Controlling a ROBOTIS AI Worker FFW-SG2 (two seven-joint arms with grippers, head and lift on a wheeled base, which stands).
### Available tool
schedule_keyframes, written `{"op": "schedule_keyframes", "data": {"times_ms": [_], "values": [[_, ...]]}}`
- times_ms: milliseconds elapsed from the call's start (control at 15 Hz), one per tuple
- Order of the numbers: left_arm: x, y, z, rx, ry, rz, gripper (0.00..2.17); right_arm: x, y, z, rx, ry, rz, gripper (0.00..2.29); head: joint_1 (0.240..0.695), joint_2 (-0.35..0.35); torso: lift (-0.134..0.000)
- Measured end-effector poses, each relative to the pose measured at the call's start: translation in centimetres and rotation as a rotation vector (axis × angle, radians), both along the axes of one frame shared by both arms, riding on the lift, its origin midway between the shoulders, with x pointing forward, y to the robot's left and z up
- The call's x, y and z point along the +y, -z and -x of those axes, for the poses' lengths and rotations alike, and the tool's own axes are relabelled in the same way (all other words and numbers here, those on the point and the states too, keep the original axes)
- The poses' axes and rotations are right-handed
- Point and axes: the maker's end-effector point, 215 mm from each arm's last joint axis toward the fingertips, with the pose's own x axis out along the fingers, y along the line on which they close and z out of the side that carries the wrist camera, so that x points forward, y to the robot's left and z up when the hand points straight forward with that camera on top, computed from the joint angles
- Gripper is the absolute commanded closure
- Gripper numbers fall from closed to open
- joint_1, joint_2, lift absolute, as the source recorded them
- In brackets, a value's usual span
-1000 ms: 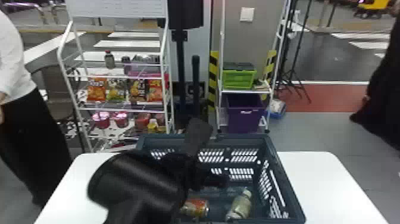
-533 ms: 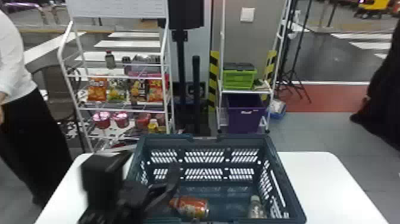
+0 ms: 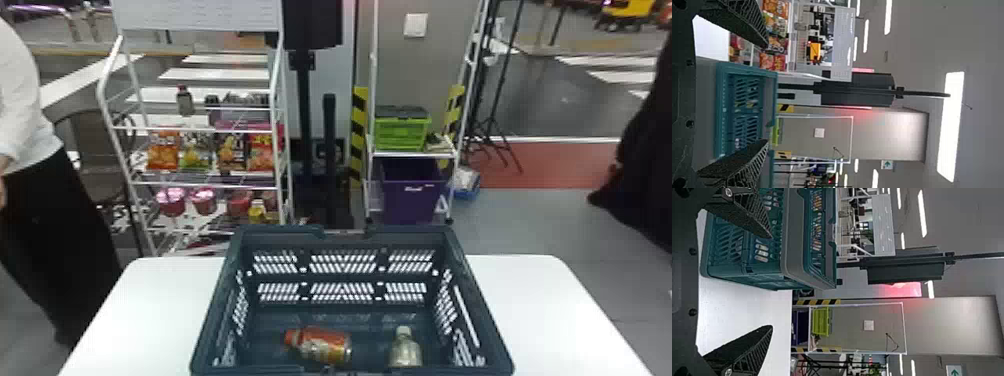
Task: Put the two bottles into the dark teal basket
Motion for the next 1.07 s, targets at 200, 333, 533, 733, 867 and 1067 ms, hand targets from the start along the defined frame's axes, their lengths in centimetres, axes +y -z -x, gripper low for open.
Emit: {"op": "schedule_keyframes", "data": {"times_ms": [200, 333, 533, 733, 867, 1067], "values": [[-0.3, 5.2, 2.6, 0.072, -0.009, 0.002, 0.02, 0.5, -0.5, 0.0, -0.004, -0.008, 0.0, 0.06, 0.499, 0.0, 0.0], [-0.2, 6.8, 3.1, 0.099, -0.021, 0.003, 0.02, 1.2, -0.5, -0.1, 0.009, -0.019, 0.001, 0.06, 0.499, 0.0, 0.0], [-0.1, 7.1, 3.2, 0.102, -0.028, 0.007, 0.02, 2.1, 0.5, -0.3, 0.05, -0.026, -0.002, 0.06, 0.499, 0.0, 0.0], [-0.1, 6.7, 3.1, 0.093, -0.033, 0.01, 0.02, 2.9, 0.9, -0.4, 0.064, -0.025, 0.0, 0.06, 0.499, 0.0, 0.0], [-0.1, 6.6, 2.9, 0.091, -0.029, 0.008, 0.02, 3.3, 0.9, -0.1, 0.065, -0.03, -0.003, 0.05, 0.499, 0.0, 0.0], [0.0, 7.1, 2.8, 0.108, -0.025, 0.003, 0.02, 3.7, 0.7, 0.1, 0.061, -0.036, 0.0, 0.06, 0.499, 0.0, 0.0]]}}
